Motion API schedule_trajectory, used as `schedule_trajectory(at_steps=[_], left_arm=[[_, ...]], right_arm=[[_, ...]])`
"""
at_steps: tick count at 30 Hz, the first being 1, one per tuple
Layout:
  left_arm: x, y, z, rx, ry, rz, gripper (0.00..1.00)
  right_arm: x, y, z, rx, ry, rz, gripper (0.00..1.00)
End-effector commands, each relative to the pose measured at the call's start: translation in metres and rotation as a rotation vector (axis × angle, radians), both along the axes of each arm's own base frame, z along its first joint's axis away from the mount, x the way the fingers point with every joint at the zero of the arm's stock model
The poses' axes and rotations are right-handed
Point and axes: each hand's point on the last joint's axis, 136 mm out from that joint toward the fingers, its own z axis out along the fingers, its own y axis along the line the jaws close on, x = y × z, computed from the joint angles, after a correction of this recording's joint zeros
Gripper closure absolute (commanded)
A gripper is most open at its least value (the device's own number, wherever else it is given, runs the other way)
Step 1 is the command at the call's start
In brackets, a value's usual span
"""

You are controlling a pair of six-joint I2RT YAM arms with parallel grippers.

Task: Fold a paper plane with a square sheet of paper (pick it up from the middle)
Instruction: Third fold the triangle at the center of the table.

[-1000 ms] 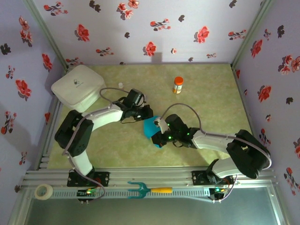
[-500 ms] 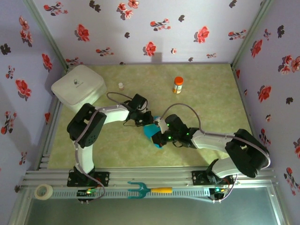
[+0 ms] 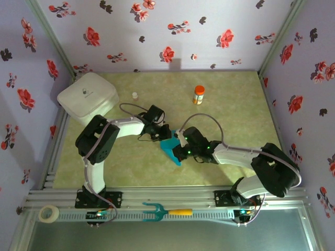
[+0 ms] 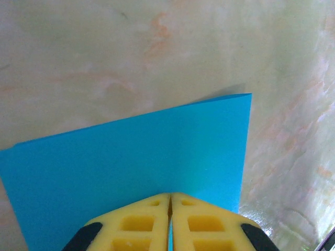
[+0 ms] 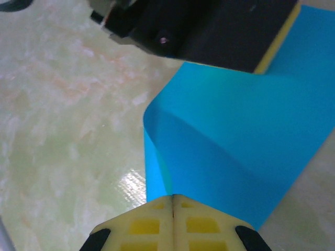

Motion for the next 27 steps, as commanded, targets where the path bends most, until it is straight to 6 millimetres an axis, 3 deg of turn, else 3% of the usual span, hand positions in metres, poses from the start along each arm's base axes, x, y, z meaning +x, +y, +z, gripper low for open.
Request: schedule_trajectory(at_steps=[1, 27], left_arm=[[-0.010, 0.016, -0.021, 0.064, 0.040, -0.003, 0.89], [-0.010, 0.015, -0.013, 0.049, 0.024, 0.002, 0.89]], right_arm=[[0.016, -0.009, -0.003, -0.082, -0.038, -0.052, 1.00], [0.027, -0.015, -0.021, -0.180, -0.013, -0.107, 1.00]])
